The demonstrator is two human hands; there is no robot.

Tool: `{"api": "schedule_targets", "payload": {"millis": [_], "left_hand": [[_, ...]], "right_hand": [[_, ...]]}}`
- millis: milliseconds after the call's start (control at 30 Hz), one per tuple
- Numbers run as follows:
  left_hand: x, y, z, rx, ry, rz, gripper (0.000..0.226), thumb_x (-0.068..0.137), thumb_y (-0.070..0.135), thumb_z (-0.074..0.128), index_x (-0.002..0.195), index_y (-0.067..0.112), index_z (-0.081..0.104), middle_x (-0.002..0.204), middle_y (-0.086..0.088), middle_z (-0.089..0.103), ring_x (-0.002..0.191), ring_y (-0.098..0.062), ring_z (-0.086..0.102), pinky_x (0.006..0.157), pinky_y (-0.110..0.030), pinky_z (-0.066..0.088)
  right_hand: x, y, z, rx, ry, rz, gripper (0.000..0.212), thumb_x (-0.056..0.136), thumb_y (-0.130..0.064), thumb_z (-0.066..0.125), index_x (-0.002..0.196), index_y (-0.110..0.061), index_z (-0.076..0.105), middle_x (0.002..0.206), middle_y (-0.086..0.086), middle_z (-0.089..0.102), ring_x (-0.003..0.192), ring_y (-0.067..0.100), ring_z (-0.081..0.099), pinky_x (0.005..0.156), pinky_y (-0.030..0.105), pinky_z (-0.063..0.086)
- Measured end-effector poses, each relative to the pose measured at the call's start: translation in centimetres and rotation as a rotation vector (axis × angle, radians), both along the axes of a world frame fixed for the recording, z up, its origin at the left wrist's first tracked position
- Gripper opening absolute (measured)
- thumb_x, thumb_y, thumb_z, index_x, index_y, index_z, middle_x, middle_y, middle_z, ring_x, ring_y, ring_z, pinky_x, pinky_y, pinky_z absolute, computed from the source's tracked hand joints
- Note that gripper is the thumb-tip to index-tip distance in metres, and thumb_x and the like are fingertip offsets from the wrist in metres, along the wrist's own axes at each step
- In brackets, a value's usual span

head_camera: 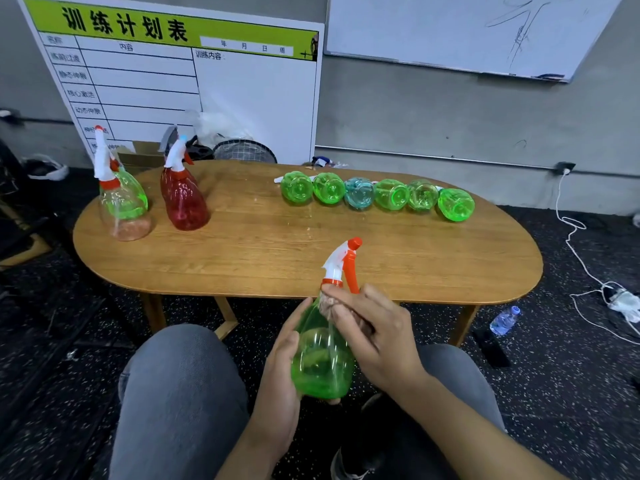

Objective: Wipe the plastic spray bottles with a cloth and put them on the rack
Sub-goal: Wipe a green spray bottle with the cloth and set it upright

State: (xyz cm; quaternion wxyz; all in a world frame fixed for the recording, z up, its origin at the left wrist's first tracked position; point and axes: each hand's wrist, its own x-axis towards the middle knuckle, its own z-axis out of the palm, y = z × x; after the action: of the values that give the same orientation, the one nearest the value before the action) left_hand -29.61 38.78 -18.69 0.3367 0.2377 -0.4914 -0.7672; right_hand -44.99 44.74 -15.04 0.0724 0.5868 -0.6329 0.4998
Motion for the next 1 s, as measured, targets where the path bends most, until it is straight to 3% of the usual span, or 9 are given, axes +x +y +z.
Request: {"api": "schedule_targets", "payload": {"millis": [167,233,300,367,500,633,733,900,1000], "left_hand": [[0.2,-0.2,-0.6,-0.022,-0.043,0.005,0.048,0.102,0.052,0.042,0.148,0.046,0.053,0.133,-0.003,0.072,0.105,-0.035,0.075,0.058,-0.042,0.058],[0.1,-0.2,-0.8,-0.022,-0.057,0.013,0.04,0.111,0.046,0.038,0.148,0.046,0.053,0.133,-0.004,0.073,0.107,-0.033,0.076,0.062,-0.043,0.06],[0.1,-0.2,-1.1,-0.018,-0.035,0.017,0.042,0.113,0.038,0.032,0.15,0.04,0.051,0.132,-0.007,0.074,0.116,-0.032,0.073,0.081,-0.045,0.061],[0.2,-0.1,-0.8,-0.018,-0.001,0.006,0.044,0.111,0.041,0.036,0.152,0.033,0.049,0.133,-0.011,0.073,0.121,-0.032,0.071,0.095,-0.044,0.057],[0.1,0.1,-0.1,0.015,0.036,-0.01,0.046,0.108,0.042,0.041,0.151,0.031,0.05,0.134,-0.014,0.072,0.119,-0.031,0.072,0.091,-0.036,0.061],[-0.1,0.2,-0.1,0.005,0.011,0.003,0.054,0.1,0.05,0.041,0.15,0.037,0.053,0.134,-0.011,0.072,0.119,-0.031,0.072,0.082,-0.035,0.062],[-0.2,0.3,-0.1,-0.008,0.002,-0.014,0.05,0.099,0.053,0.039,0.145,0.047,0.056,0.139,-0.002,0.07,0.121,-0.031,0.071,0.075,-0.039,0.06],[-0.1,0.2,-0.2,0.013,0.004,-0.006,0.054,0.097,0.055,0.04,0.148,0.044,0.053,0.132,-0.004,0.073,0.106,-0.034,0.074,0.059,-0.043,0.058],[0.0,0.2,-0.3,0.008,-0.022,0.003,0.052,0.097,0.056,0.04,0.146,0.046,0.053,0.13,-0.001,0.074,0.104,-0.031,0.076,0.057,-0.04,0.058]], "right_hand": [[0.8,-0.5,-0.9,0.14,-0.081,0.005,0.032,0.107,-0.043,0.052,0.13,-0.033,0.073,0.093,-0.005,0.066,0.079,0.011,0.064,0.065,0.038,0.055],[1.4,0.5,-0.6,0.116,0.019,0.03,0.029,0.105,-0.037,0.057,0.125,-0.028,0.075,0.089,-0.018,0.053,0.072,-0.002,0.055,0.061,0.02,0.048],[2.1,1.8,-0.3,0.108,0.185,0.142,0.023,0.102,-0.027,0.065,0.12,-0.022,0.078,0.09,-0.019,0.044,0.073,-0.009,0.046,0.066,0.009,0.038],[2.8,3.2,-0.9,0.092,0.396,0.28,0.02,0.098,-0.022,0.071,0.116,-0.02,0.08,0.094,-0.011,0.054,0.079,-0.005,0.052,0.07,0.013,0.044],[2.6,3.8,-1.5,0.061,0.568,0.304,0.022,0.096,-0.026,0.073,0.117,-0.023,0.08,0.087,-0.004,0.058,0.073,0.013,0.058,0.062,0.023,0.05],[1.2,2.4,-0.5,0.019,0.322,0.184,0.025,0.103,-0.029,0.065,0.123,-0.02,0.077,0.089,-0.011,0.046,0.068,0.005,0.048,0.068,0.009,0.04],[0.1,0.7,0.2,-0.02,0.083,0.025,0.03,0.106,-0.035,0.059,0.128,-0.021,0.075,0.082,-0.017,0.046,0.061,0.007,0.048,0.049,0.026,0.045],[-0.3,-1.0,-0.4,0.145,-0.099,0.032,0.036,0.107,-0.046,0.053,0.13,-0.029,0.074,0.099,-0.001,0.071,0.088,0.018,0.067,0.071,0.045,0.057],[0.3,-0.8,-0.5,0.155,-0.121,0.042,0.03,0.106,-0.036,0.056,0.127,-0.026,0.075,0.1,-0.007,0.07,0.088,0.01,0.067,0.071,0.034,0.058]]}}
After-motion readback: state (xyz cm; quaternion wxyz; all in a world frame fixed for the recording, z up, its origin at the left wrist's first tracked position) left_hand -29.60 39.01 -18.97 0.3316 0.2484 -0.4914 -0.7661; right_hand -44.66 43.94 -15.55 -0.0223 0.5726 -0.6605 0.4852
